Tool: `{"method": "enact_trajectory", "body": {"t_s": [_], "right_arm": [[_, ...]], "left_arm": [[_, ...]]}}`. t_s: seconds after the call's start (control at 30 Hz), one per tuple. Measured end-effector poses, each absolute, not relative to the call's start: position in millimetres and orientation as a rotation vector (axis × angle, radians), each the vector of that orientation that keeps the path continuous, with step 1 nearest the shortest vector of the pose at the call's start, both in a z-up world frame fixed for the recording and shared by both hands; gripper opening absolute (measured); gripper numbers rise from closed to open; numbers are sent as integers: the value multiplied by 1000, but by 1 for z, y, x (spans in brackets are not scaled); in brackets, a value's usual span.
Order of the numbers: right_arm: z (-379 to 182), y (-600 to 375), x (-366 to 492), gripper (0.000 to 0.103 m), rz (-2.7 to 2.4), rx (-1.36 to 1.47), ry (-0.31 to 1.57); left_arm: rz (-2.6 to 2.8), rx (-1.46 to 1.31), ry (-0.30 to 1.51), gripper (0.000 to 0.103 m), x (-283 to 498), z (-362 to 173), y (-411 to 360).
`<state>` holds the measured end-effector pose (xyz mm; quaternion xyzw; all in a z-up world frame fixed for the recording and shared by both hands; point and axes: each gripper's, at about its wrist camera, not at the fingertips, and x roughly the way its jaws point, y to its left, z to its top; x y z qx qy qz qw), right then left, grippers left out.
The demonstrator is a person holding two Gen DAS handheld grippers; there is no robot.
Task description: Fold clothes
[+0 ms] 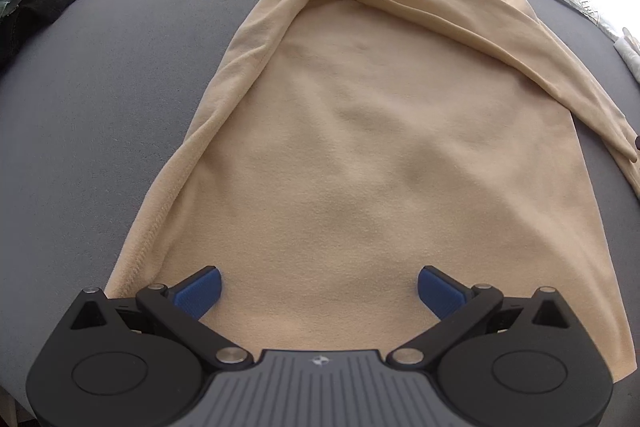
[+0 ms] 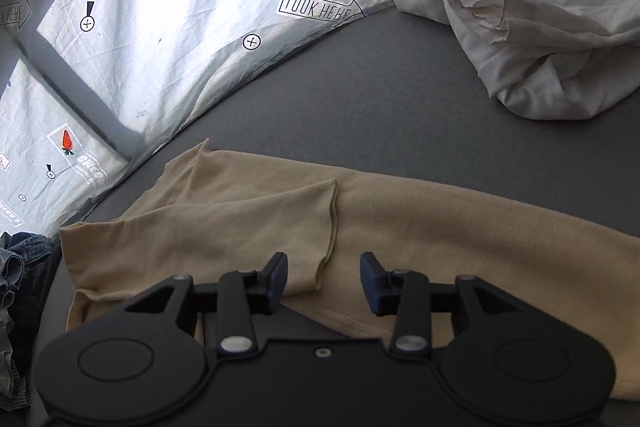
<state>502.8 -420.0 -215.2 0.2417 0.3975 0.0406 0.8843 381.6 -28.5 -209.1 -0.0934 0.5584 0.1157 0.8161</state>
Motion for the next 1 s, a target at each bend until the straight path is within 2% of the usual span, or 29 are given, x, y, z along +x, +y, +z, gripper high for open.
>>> {"method": "enact_trajectory", "body": {"t_s": [0.13, 0.3, 0.37, 0.4, 0.43, 0.53, 0.8, 1.0], "right_arm": [[-217, -412, 509, 48, 92, 437, 835], [-219, -392, 511, 49, 122, 292, 823], [-219, -386, 512, 40, 139, 235, 821], [-220, -383, 513, 31, 155, 206, 821], [-219, -380, 514, 17, 170, 180, 819], [-215, -375, 512, 4, 166, 104, 786], [-186, -364, 516, 3, 148, -41, 632], [-179, -381, 528, 2, 64, -73, 588]], "left_arm": [[271, -171, 1148, 103, 397, -199, -39], [285, -141, 1173, 103, 416, -216, -59], [293, -176, 1172, 103, 416, -221, -59], [290, -172, 1173, 103, 417, -221, -59], [287, -170, 1173, 103, 417, -221, -59], [293, -168, 1170, 103, 416, -222, -60], [314, -181, 1189, 103, 419, -222, -62], [325, -190, 1199, 103, 421, -222, -62]]}}
